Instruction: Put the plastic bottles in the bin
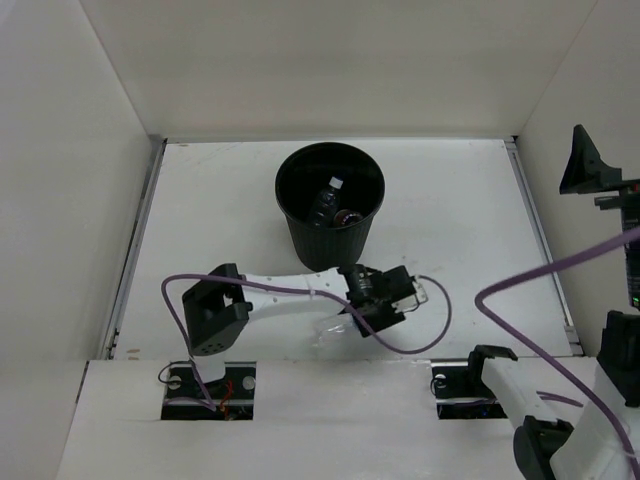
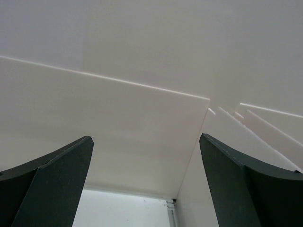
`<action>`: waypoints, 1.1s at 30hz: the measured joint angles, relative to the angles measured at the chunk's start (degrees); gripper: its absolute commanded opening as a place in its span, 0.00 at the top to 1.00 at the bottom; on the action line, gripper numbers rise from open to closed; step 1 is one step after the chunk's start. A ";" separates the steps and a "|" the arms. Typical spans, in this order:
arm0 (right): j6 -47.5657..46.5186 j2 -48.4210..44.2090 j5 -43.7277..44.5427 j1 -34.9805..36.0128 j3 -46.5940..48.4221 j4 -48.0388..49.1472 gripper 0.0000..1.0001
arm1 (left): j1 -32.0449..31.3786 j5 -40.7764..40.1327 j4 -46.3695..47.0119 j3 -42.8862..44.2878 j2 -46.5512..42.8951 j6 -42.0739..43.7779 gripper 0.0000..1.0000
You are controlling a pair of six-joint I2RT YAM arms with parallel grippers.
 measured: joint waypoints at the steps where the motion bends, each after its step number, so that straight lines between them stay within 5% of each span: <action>1: 0.04 0.13 -0.26 -0.20 -1.64 0.85 0.00 | -0.04 0.72 -0.90 3.91 0.68 0.02 0.96; 8: 3.91 2.38 -2.91 -7.43 -12.46 5.68 0.00 | -2.23 3.30 -3.48 40.13 6.88 -0.11 0.97; 13: 9.31 6.10 -6.38 -13.73 -14.32 7.67 0.00 | -3.13 3.32 -3.32 57.92 9.64 1.14 0.97; 19: 12.63 8.37 -7.82 -16.48 -14.32 10.23 0.00 | 2.10 0.09 -2.56 60.92 9.51 7.89 0.97; 33: 14.01 7.02 -7.98 -18.51 -17.00 13.07 0.00 | 25.66 -5.01 1.53 55.39 1.05 19.76 0.98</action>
